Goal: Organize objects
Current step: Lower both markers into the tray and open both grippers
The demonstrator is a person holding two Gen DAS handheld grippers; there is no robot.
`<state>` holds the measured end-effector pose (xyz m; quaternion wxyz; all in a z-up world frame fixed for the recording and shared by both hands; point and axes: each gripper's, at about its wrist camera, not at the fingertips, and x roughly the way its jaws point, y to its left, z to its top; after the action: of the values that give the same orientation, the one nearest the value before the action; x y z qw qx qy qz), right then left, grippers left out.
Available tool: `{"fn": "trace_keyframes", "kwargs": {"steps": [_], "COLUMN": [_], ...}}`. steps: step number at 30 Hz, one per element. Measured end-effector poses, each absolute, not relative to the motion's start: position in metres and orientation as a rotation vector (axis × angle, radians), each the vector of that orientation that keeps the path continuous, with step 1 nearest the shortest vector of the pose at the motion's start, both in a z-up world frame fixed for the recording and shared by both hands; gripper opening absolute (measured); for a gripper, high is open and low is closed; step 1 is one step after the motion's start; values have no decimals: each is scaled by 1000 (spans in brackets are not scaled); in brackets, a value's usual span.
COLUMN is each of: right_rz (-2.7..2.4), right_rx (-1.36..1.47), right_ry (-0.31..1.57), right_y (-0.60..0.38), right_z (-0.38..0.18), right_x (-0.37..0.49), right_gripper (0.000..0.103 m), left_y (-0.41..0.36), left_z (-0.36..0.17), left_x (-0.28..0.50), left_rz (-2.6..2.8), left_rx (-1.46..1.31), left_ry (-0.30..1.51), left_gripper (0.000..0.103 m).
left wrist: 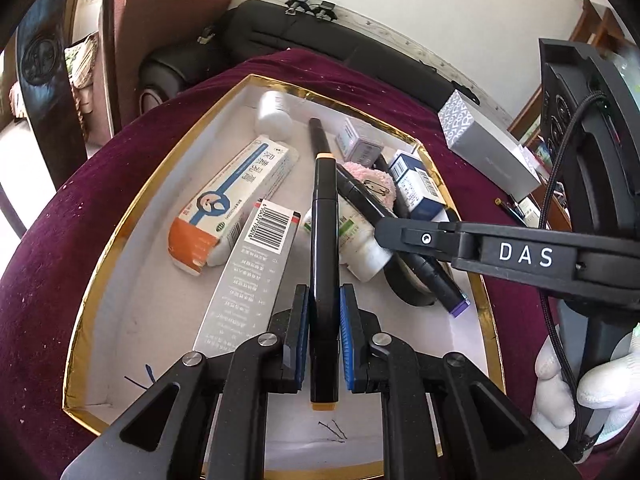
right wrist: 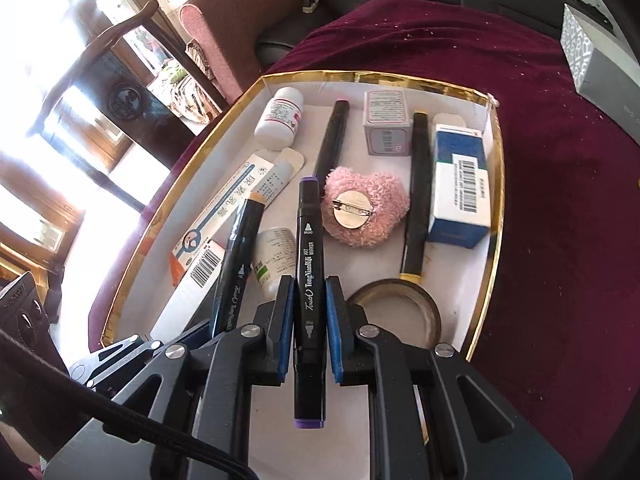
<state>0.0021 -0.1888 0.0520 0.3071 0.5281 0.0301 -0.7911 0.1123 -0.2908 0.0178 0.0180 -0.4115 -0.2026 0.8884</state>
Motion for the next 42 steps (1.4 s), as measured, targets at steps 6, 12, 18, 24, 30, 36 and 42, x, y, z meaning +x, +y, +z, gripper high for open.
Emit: {"fn": "trace_keyframes", "kwargs": {"steps": [6,12,18,24,30,36,42], "right_rz": [-2055,-1953,-1927,-2025,-2077,-2085,-2092], "right_rx": [1421,1492,1514,1486,1440,1407,1352], "right_ry": [59,42,-29,27,17,-23,-97], "right_y": [-186,-186,-174,-176,-171,-163,-145], "right_z": [50,36,27,30,40,50,65], "right_x": [4,19,24,24,22,27,32], "right_gripper": [13,13,13,14,21,30,31], "left_y": [-291,-282,-270,-268,-276,-275,-263], "left_z": [17,14,13,18,26,46,69], "left_x": [104,104,113,114,121,128,135], "left_rz": [2772,2714,2720,2756,2791,2849,2961], "left_rx": [-1319,-1366,-1391,-1376,-1312,-1215,-1110], "left_ry": [-645,-649,-580,-607,-653,-603,-436], "left_gripper": [12,12,12,13,35,36,52]}}
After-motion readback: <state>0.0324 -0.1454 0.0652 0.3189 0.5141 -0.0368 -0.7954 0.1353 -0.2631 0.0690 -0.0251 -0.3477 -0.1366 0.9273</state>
